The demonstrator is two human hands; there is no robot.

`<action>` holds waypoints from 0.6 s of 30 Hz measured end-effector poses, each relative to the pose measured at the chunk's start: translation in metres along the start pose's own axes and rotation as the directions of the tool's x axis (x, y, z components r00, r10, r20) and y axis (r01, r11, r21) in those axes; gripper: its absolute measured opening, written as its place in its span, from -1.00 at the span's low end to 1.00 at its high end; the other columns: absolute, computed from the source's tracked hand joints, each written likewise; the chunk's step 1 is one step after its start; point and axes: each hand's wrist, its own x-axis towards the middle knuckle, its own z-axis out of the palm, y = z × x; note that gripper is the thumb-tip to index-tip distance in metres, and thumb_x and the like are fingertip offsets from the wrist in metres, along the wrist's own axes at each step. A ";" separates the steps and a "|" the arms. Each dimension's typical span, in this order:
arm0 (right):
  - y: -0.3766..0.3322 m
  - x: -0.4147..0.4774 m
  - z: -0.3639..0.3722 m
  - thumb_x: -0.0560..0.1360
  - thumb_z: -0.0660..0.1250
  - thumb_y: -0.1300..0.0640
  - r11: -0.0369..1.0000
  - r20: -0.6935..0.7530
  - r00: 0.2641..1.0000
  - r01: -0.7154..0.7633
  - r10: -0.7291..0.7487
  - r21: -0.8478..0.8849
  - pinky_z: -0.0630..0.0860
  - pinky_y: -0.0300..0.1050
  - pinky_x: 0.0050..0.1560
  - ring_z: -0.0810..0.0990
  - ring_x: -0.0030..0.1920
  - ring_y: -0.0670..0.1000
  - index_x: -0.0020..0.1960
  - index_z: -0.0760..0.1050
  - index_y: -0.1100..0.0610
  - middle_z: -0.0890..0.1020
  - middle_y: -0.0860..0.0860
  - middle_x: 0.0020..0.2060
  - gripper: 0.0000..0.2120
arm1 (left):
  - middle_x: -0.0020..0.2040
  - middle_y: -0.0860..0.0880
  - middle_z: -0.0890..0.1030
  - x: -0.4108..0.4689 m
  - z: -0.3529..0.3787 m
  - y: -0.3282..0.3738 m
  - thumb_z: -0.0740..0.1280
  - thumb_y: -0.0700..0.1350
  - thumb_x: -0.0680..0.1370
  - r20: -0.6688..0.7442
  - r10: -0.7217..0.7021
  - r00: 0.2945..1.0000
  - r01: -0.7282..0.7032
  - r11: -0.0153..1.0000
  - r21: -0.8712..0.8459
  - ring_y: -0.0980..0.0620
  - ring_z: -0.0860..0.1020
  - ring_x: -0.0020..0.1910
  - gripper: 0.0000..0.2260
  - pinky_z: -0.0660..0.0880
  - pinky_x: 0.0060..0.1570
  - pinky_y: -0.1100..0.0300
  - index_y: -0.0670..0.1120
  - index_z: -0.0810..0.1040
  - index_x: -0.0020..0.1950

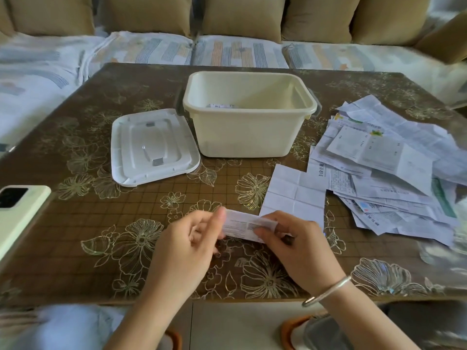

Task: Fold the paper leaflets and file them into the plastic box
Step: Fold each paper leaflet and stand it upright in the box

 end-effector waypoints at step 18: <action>0.006 -0.001 0.013 0.36 0.47 0.00 0.960 -0.069 0.997 0.024 -0.045 -0.278 0.37 -0.19 0.08 0.41 0.14 -0.04 0.28 0.45 -0.02 0.49 -0.08 0.17 -0.49 | -0.43 0.20 0.47 0.009 0.021 -0.014 0.46 0.22 0.39 -0.175 0.223 0.959 -0.078 0.801 0.593 0.25 0.39 -0.48 -0.75 0.13 -0.53 0.36 0.11 0.48 -0.20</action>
